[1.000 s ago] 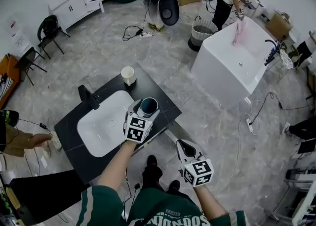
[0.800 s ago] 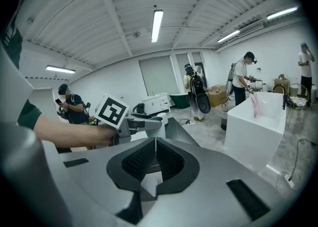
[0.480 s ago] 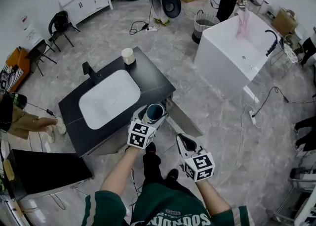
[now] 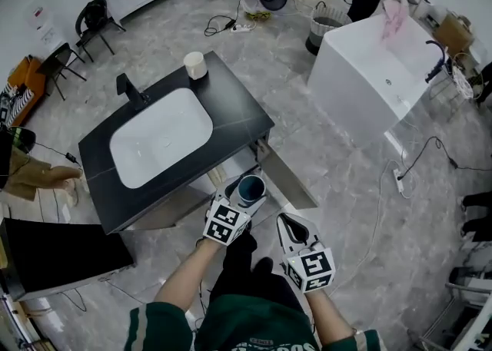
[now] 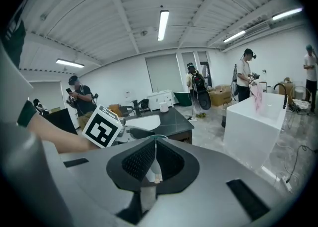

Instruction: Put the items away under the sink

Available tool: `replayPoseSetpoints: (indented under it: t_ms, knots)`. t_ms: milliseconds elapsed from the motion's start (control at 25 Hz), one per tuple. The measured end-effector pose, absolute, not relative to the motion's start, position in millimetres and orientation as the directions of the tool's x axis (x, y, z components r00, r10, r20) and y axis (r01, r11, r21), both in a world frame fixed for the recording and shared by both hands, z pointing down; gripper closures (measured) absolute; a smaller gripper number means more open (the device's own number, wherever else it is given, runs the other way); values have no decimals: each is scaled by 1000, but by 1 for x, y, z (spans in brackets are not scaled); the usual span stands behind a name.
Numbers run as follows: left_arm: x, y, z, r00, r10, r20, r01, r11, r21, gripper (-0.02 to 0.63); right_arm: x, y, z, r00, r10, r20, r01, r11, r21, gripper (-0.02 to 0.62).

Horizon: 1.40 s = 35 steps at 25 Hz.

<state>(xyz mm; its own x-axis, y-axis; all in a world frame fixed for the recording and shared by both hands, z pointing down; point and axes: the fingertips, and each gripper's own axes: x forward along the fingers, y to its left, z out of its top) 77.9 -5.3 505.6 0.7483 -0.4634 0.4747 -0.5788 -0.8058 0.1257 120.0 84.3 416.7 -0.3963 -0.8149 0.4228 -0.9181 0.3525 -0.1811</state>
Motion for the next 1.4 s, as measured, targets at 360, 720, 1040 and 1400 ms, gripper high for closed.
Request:
replayPoseSetpoints:
  t_ms: [360,720,1040,1400]
  knots:
    - [90,-61,665,763,-472,442,-562,-822,92,236,116,27,578,-414,-803,429,-906,410,-108,552]
    - [71,-123,811,726,-527,441,-617,-783,80,236,112,-37,719,-421,-802,423,-904,410,-123,552]
    - [60,-183,914,696,-581,422,-655,-755,41,236,110,-66,813,-453,-794,406,-892,407,-198,552]
    - [75,-258,997,677,-615,404,-681,-732,25,236,117,-86,897,-461,-791,402,-885,443,-142,552]
